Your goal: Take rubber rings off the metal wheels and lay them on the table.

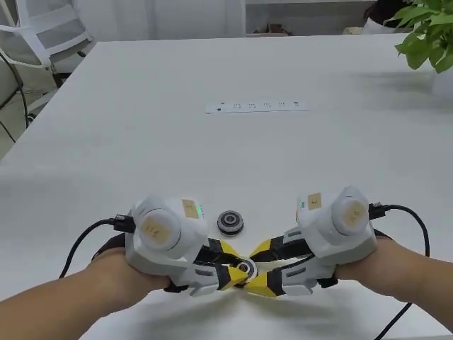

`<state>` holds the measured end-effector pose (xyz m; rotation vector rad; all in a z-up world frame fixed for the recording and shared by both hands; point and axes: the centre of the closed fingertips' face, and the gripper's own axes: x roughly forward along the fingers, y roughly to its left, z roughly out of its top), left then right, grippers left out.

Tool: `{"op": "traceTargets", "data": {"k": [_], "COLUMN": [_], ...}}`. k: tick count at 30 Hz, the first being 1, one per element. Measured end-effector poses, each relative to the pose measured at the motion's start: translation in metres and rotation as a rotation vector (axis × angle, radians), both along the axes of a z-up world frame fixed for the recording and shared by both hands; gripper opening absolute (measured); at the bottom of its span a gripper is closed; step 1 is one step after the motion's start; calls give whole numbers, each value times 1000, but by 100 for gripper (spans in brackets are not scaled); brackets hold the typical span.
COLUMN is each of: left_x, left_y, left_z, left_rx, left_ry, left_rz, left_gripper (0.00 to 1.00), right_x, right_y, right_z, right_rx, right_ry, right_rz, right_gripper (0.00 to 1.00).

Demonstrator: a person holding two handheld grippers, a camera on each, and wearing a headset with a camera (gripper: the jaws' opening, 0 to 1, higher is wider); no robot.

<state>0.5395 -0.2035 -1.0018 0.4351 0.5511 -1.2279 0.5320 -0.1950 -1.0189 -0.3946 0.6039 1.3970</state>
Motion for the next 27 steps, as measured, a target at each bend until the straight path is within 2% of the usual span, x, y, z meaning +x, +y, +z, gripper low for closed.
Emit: {"op": "traceTargets", "data": {"k": [3, 23, 27], "left_x": [0, 0, 0], "left_y": [0, 0, 0], "left_z": [0, 0, 0], "left_rx": [1, -1, -2], "left_ry": [0, 1, 2], "left_rz": [0, 3, 4], "left_gripper": [13, 13, 13], "right_x": [0, -2, -2], "right_y": [-2, -11, -12], "right_z": [1, 2, 2], "right_rx": [0, 0, 5], "right_ry": [-8, 33, 56], "right_rz": [3, -18, -27], "right_gripper": [23, 15, 13]}}
